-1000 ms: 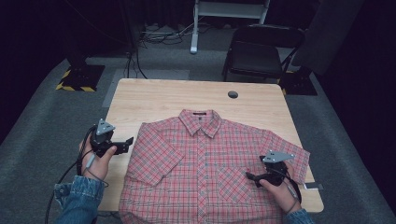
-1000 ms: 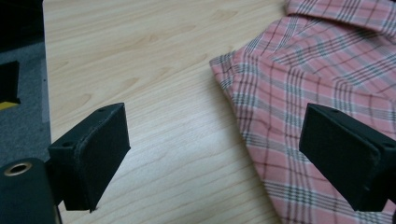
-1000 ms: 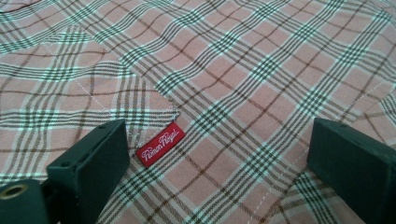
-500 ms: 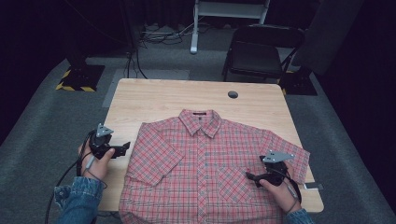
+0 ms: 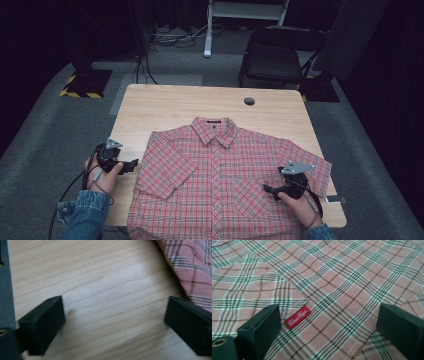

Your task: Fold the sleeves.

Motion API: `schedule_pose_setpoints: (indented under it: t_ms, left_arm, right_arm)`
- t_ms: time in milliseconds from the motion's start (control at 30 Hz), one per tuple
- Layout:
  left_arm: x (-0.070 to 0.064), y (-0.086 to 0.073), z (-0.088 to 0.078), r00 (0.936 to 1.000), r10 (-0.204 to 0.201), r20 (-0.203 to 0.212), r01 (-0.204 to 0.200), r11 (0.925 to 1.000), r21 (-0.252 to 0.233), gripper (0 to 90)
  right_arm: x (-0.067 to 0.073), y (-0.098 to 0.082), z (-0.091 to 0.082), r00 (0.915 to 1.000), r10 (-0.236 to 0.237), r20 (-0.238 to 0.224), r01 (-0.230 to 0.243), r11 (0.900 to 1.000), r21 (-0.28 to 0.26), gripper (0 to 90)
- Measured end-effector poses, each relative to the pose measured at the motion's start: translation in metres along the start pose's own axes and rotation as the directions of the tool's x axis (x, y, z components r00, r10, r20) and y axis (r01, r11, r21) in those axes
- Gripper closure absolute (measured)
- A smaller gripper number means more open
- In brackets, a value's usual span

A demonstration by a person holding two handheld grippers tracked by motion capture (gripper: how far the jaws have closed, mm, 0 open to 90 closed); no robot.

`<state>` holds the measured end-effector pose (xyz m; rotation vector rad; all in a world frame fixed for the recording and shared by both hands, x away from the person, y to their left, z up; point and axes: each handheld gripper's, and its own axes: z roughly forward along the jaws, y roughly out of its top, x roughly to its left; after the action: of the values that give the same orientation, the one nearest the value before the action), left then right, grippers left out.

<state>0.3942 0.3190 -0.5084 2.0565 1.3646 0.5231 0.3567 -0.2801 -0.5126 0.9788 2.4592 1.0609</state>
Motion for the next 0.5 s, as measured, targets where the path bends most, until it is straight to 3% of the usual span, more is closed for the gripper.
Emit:
schedule_pose_setpoints:
  t_ms: [500]
  left_arm:
    - [-0.0001, -0.0011, -0.0003, 1.0000, -0.002, 0.000, 0.002, 1.0000, -0.006, 0.2]
  right_arm:
    - [0.0001, -0.0001, -0.0001, 1.0000, -0.003, 0.000, 0.003, 1.000, 0.000, 5.6]
